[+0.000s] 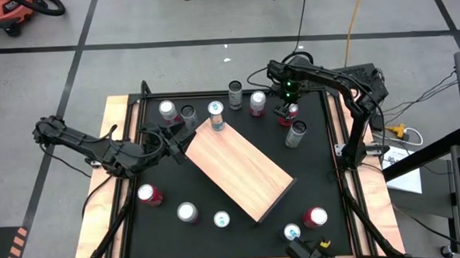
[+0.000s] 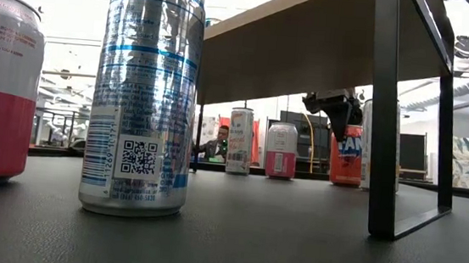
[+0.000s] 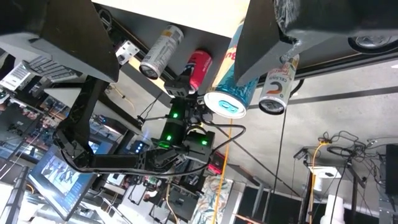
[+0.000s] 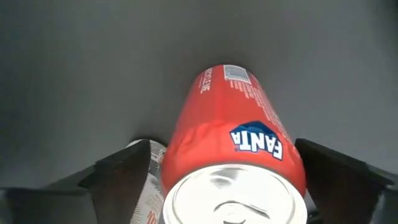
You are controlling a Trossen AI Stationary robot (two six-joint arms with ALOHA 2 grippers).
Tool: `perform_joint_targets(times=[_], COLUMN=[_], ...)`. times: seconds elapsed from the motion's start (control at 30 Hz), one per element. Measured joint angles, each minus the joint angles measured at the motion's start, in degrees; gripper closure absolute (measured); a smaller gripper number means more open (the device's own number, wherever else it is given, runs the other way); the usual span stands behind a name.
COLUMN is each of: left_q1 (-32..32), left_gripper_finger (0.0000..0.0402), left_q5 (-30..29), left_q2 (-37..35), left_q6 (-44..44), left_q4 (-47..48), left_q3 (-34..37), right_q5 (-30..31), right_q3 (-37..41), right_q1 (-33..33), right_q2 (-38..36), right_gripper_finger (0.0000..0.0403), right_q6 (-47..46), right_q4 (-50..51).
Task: Place canned beverage on shelf
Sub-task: Put the top red soda can on the shelf
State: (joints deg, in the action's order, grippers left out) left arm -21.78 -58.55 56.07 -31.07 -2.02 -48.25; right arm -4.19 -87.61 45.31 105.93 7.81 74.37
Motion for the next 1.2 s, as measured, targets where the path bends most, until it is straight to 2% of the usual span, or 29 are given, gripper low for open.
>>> perform_joint_targets(times=[0.23, 0.37, 0.57, 0.87, 1.03, 1.2], left_q1=[0.00, 0.00, 0.00, 0.00, 0.02, 0.02], left_gripper_finger=[0.0084, 0.0084, 0.0084, 0.0084, 0.0084, 0.0084], left_q5=[0.00, 0.00, 0.00, 0.00, 2.33, 3.47], left_q2=[0.00, 0.00, 0.00, 0.00, 0.02, 0.02], left_q6=[-0.04, -0.04, -0.02, 0.44, 7.73, 16.54], left_q4=[0.02, 0.01, 0.02, 0.00, -2.76, -8.40], left_q3=[0.00, 0.00, 0.00, 0.00, 0.00, 0.00], right_q5=[0.05, -0.10, -0.57, -3.92, -6.59, -6.78], right_q3=[0.00, 0.00, 0.04, 0.04, 0.04, 0.04], right_q1=[0.08, 0.08, -0.15, -1.02, -3.20, -5.64], right_q2=[0.04, 0.04, -0.73, -6.96, -11.66, -16.69], right_gripper_finger=[0.0108, 0.0131, 0.0129, 0.0132, 0.0130, 0.0129], right_q6=[-1.33, -1.73, -3.49, -9.47, -14.68, -19.30], right_q4=[1.65, 3.00, 3.78, 4.33, 4.35, 3.77])
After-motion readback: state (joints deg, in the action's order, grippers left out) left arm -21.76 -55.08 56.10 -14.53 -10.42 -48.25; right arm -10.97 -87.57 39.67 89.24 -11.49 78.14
